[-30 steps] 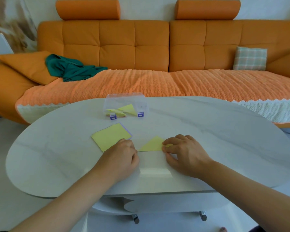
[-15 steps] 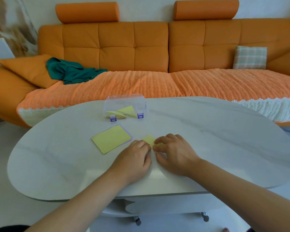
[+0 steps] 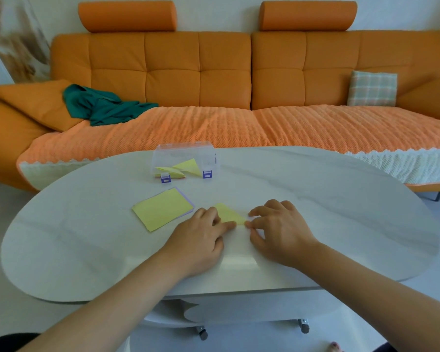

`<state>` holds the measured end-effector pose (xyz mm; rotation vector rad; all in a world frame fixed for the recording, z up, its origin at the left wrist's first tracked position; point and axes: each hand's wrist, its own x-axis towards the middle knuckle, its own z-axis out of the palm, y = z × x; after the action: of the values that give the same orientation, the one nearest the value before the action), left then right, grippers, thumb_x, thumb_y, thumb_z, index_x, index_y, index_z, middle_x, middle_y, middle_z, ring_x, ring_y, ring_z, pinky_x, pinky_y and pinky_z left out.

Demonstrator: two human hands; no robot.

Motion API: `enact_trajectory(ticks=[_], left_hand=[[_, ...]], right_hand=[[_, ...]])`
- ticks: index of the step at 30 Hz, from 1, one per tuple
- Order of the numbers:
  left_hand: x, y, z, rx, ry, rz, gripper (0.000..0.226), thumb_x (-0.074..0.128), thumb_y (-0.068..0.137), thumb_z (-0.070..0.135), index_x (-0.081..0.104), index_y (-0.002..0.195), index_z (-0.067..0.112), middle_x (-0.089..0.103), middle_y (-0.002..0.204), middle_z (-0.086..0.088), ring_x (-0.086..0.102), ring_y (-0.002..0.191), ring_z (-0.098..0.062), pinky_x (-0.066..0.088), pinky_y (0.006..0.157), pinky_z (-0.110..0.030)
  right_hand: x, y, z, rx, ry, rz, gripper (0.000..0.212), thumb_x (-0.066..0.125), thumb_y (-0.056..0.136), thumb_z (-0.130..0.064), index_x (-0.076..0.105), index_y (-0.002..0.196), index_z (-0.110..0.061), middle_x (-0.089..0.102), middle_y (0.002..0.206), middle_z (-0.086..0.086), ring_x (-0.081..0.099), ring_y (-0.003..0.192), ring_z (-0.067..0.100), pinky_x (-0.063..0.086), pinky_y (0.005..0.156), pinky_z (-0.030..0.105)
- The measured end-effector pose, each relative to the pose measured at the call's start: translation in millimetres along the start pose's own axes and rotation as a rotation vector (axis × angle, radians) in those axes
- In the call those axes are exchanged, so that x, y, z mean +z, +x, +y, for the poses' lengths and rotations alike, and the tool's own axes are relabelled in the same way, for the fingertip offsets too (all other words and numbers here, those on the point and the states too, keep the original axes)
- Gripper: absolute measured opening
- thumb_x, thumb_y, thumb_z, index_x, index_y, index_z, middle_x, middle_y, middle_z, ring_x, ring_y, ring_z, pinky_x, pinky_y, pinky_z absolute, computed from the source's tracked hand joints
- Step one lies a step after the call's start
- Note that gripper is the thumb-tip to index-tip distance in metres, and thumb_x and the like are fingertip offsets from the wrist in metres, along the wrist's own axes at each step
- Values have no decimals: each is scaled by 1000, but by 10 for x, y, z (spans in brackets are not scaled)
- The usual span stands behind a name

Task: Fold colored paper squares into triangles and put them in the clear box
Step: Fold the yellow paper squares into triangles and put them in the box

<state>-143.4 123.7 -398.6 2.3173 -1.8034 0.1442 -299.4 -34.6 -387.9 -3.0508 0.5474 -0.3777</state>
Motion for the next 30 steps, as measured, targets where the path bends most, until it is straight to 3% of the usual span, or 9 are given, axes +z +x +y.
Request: enact_trajectory(ticks=[6, 11, 17, 21, 27, 30], left_hand=[[5, 28, -8, -19, -67, 18, 47, 43, 95, 31, 49, 140, 43, 43, 116, 8, 41, 114, -14, 47, 84, -29], [8, 146, -86, -65, -236, 12, 40, 53, 95, 29, 58, 134, 36, 43, 110, 11, 40, 113, -11, 33, 97, -23], [53, 269, -203, -109, -403, 36, 25, 65, 93, 31, 69, 118, 34, 47, 120, 15, 37, 117, -4, 29, 100, -19], [33, 338, -269, -54, -383, 68, 26, 69, 91, 33, 70, 116, 31, 59, 121, 11, 45, 113, -9, 35, 100, -24], [-5, 391, -385, 125, -227, 96, 22, 58, 99, 28, 71, 114, 18, 68, 109, 5, 53, 100, -17, 44, 90, -31], [-6, 401, -401, 94, -259, 88, 29, 64, 94, 35, 70, 118, 19, 66, 113, 7, 53, 108, -13, 42, 95, -27]], right_hand=[[-18, -48, 72, 52, -9, 9, 32, 47, 94, -41, 77, 106, -36, 66, 126, -15, 54, 112, 18, 38, 90, 34], [-1, -11, 67, 57, 7, 55, 26, 49, 93, -34, 74, 98, -31, 69, 109, -13, 61, 97, 18, 40, 87, 34], [47, 172, 24, -42, 107, -8, 39, 54, 95, -45, 54, 132, -32, 62, 124, -14, 56, 112, 14, 39, 94, 29], [37, 305, 18, -83, 171, -41, 45, 61, 92, -47, 53, 135, -35, 62, 119, -16, 55, 108, 11, 42, 94, 29], [13, 464, 108, -60, 262, -107, 51, 71, 85, -50, 57, 131, -35, 58, 121, -16, 49, 100, 4, 42, 86, 22], [-3, 524, 162, -99, 209, -128, 44, 68, 89, -48, 59, 129, -35, 60, 118, -17, 53, 102, 7, 43, 85, 22]])
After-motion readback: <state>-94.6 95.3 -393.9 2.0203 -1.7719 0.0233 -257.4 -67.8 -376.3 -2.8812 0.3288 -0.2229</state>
